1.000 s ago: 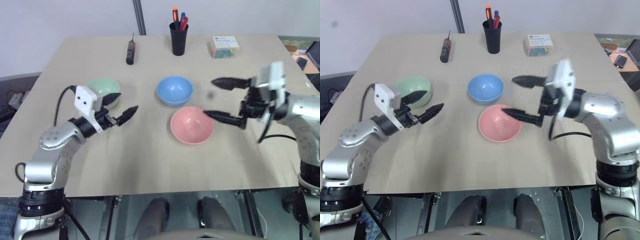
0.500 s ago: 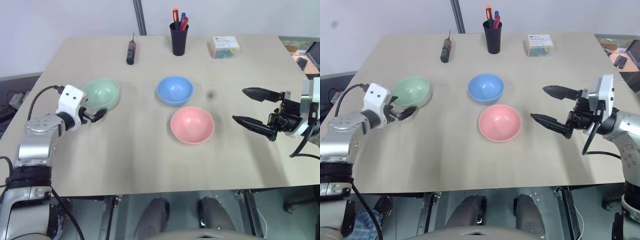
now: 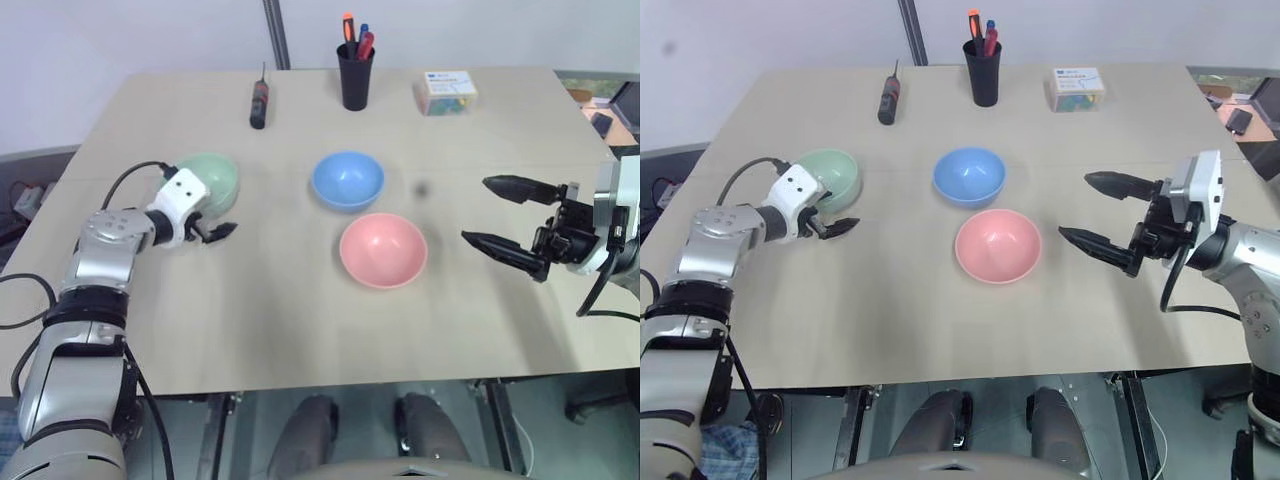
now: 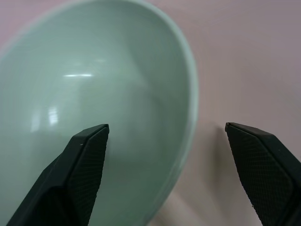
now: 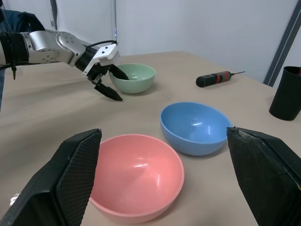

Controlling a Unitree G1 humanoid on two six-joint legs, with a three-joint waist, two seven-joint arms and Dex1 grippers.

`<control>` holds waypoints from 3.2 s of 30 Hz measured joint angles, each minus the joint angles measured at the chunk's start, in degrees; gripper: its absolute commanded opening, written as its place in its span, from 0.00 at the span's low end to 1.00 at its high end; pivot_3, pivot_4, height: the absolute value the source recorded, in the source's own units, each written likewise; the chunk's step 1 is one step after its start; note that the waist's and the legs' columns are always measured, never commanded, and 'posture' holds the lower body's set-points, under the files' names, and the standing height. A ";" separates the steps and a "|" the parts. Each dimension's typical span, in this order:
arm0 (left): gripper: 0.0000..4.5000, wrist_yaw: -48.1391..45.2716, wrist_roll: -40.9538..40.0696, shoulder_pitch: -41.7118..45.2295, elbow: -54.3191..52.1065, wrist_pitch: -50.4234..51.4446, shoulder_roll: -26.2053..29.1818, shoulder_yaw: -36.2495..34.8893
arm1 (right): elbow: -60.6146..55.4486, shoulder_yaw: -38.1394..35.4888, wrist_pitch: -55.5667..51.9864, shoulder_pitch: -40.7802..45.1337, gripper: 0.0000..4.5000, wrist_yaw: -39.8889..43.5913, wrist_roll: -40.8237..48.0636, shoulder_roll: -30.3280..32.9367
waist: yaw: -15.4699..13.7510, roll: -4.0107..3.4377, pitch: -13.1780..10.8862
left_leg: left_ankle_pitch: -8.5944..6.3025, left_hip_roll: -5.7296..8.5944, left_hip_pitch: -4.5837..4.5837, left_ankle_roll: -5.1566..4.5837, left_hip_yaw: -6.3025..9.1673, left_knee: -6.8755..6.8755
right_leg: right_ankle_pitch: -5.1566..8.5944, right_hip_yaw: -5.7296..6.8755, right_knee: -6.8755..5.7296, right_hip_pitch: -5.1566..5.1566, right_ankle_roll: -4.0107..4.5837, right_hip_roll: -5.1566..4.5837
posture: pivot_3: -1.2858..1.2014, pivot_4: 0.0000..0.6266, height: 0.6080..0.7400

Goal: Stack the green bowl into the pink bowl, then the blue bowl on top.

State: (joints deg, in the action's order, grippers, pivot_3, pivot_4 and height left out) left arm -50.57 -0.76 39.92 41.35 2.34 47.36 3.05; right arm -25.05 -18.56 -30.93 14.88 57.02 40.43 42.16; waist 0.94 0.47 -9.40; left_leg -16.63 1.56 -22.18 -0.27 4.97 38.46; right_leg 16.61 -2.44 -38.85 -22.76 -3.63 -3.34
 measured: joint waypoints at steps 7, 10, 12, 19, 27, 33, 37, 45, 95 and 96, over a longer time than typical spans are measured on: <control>0.01 -1.52 1.89 2.48 3.00 -3.70 -0.64 0.04 | -0.51 0.13 0.04 0.02 1.00 -0.71 0.29 0.51 | 0.02 0.01 0.00 | 0.00 0.06 -0.01 -0.01 0.03 0.05 | 0.00 0.02 -0.03 0.00 0.00 0.01 | 0.52 0.24 1.00; 0.01 -2.61 2.34 3.37 3.74 -4.17 -0.66 0.22 | -0.51 0.34 0.08 0.42 1.00 -0.73 0.39 0.63 | 0.00 0.02 -0.01 | 0.00 0.09 -0.02 -0.01 0.03 0.09 | 0.00 0.02 -0.06 0.01 -0.01 0.00 | 0.52 0.24 1.00; 0.01 -4.34 2.28 3.34 3.08 -3.86 -0.61 0.13 | -0.52 0.39 -0.01 0.42 1.00 -0.80 0.79 0.64 | 0.01 0.02 -0.01 | 0.00 0.10 -0.02 -0.01 0.03 0.11 | 0.00 0.02 -0.07 0.02 -0.01 -0.01 | 0.52 0.24 1.00; 0.01 -12.55 -0.80 2.53 -11.36 -0.18 -2.53 1.25 | -1.02 0.68 -0.09 0.00 1.00 -0.34 2.32 1.23 | -0.16 0.03 -0.02 | 0.00 0.05 -0.71 -0.01 0.31 0.63 | -0.01 0.28 -0.13 -0.29 -0.02 -0.01 | 0.52 0.24 1.00; 0.01 -23.69 -6.84 2.84 -40.22 -3.30 -7.29 8.69 | -1.27 2.28 0.33 -1.11 1.00 0.12 2.29 1.27 | 0.12 0.05 -0.03 | 0.00 0.01 -0.66 -0.01 0.19 0.66 | -0.01 0.16 -0.17 -0.30 -0.03 0.03 | 0.52 0.24 1.00; 0.01 -29.35 -9.97 2.83 -47.53 -2.85 -7.83 12.07 | -1.27 2.43 0.64 -1.18 1.00 0.17 2.29 1.28 | 0.13 0.05 -0.03 | 0.00 -0.06 -0.63 -0.02 0.17 0.74 | -0.01 0.13 -0.25 -0.28 -0.03 0.15 | 0.52 0.24 1.00; 0.01 -30.78 -9.61 2.77 -47.44 -4.16 -8.03 13.54 | -1.27 2.44 1.14 -1.19 1.00 0.08 2.28 1.28 | 0.11 0.05 -0.03 | -0.01 -0.06 -0.61 -0.03 0.17 0.77 | -0.02 0.12 -0.27 -0.27 -0.03 0.17 | 0.52 0.24 1.00; 0.70 -30.85 -11.15 2.75 -46.12 -7.03 -8.96 12.00 | -1.58 2.38 1.18 -2.64 1.00 -0.23 2.31 1.87 | 0.00 0.05 -0.03 | 0.00 -0.07 -0.62 -0.02 0.18 0.80 | -0.02 0.12 -0.27 -0.26 -0.03 0.18 | 0.52 0.24 1.00; 0.94 -1.26 -41.00 -36.07 -50.20 6.77 -14.31 -29.56 | 63.57 39.84 28.56 50.92 1.00 -8.36 -43.87 -23.94 | 2.51 0.06 -0.02 | 0.06 -0.09 -0.61 0.11 -0.12 0.72 | -0.02 -0.20 -0.79 -0.74 -0.01 0.01 | 0.52 0.24 1.00; 0.94 -0.94 -41.00 -36.55 -50.41 6.73 -14.31 -29.63 | 64.87 40.14 29.64 51.28 1.00 -8.53 -44.59 -24.23 | 2.52 0.06 -0.03 | 0.06 -0.08 -0.61 0.11 -0.11 0.71 | -0.02 -0.20 -0.78 -0.74 -0.01 0.01 | 0.52 0.24 1.00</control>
State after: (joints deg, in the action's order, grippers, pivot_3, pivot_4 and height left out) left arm -51.52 -41.76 3.37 -9.06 9.08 33.05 -26.57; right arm 39.82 21.58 -1.29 66.16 48.50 -4.16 17.93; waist 3.46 0.52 -9.42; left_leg -16.57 1.48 -22.79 -0.16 4.86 39.17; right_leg 16.59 -2.64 -39.63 -23.50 -3.63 -3.33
